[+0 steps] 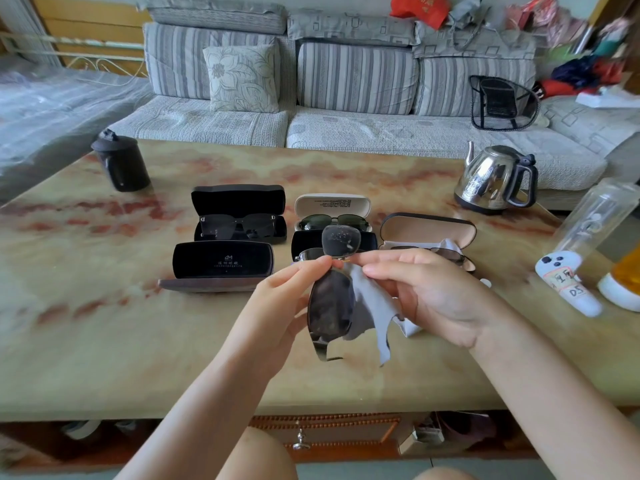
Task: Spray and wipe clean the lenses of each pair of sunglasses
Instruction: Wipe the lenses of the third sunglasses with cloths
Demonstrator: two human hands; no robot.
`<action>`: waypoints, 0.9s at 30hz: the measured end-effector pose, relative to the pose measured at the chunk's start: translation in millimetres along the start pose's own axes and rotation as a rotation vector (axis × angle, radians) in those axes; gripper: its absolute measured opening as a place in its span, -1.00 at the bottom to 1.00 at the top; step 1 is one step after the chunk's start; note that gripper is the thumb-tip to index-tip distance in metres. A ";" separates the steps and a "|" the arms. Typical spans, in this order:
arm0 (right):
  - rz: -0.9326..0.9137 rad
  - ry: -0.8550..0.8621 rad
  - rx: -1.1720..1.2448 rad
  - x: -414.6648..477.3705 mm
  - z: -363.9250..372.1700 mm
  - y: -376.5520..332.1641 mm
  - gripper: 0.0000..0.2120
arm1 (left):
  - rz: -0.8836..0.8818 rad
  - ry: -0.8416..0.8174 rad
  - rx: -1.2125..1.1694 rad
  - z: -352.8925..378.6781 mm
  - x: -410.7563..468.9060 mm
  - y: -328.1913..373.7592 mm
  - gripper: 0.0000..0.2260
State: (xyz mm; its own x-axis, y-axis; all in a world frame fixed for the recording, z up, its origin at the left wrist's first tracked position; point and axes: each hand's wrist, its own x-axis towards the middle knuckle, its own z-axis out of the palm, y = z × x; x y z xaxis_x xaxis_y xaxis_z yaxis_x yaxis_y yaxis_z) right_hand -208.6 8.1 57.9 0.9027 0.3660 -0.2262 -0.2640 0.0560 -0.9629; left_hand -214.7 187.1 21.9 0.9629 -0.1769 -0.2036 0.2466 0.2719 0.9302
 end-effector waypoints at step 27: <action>0.155 0.022 -0.059 -14.8 -16.2 9.1 -0.72 | 0.136 0.019 0.050 0.3 -4.0 -1.9 -0.81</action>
State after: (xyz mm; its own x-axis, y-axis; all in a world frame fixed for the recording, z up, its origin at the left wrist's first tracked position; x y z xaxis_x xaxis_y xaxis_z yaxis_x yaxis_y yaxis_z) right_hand -218.9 -11.9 50.1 0.8600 0.3452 -0.3758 -0.3812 -0.0549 -0.9229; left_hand -219.1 187.0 21.0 0.9892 -0.1231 -0.0800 0.1084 0.2442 0.9636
